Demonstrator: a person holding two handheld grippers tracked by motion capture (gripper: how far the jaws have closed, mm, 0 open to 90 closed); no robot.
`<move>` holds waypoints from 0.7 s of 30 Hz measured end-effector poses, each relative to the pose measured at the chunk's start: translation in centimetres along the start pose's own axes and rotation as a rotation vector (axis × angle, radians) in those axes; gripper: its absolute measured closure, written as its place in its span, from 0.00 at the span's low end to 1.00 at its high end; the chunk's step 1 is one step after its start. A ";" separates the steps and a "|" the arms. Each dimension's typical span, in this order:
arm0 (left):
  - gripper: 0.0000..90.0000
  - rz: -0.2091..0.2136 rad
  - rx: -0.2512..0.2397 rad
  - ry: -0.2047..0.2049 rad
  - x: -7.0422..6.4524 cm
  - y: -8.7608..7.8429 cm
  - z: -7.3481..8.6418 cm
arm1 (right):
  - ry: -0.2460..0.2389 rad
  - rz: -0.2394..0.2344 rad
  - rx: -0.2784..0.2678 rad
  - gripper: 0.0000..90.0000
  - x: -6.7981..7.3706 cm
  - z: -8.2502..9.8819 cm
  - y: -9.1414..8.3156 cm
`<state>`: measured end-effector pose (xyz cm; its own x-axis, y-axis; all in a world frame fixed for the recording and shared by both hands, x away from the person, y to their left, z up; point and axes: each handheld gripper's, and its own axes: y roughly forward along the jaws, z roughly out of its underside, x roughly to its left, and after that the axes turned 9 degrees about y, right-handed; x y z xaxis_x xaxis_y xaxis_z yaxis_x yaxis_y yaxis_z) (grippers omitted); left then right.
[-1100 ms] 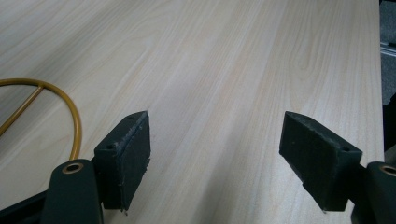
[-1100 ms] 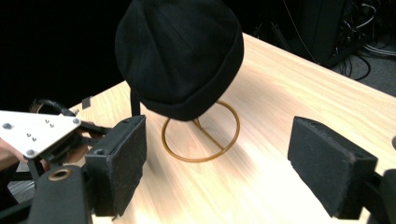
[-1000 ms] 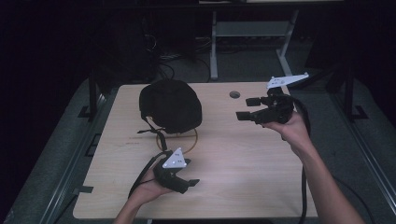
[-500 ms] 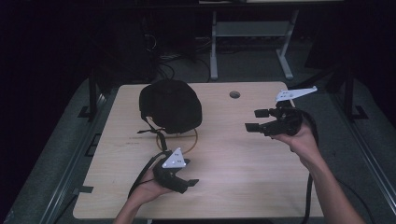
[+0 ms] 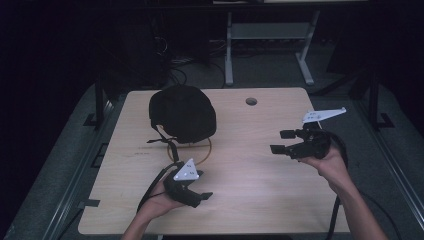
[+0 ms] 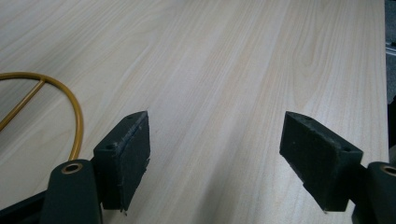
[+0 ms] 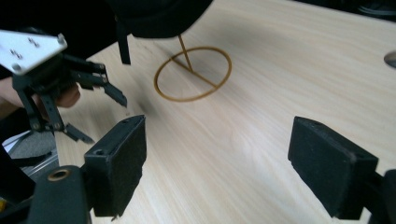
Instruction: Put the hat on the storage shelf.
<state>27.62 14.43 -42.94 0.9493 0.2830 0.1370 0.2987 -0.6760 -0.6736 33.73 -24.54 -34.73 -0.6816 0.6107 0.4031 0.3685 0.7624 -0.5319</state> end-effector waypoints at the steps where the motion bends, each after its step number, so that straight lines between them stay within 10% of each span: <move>1: 0.27 -0.001 -0.002 0.001 0.0 0.0 0.0 | 0.006 0.003 0.006 0.21 -0.1 0.3 0.0; 21: 0.27 0.001 -0.005 -0.006 -0.2 0.0 0.0 | 0.050 0.039 0.045 0.21 -1.1 5.9 0.1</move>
<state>27.46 14.38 -42.97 0.9489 0.2868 0.1318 0.2985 -0.6794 -0.6703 30.78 -26.41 -39.56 -0.6343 0.6506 0.4176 0.3646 0.7281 -0.5805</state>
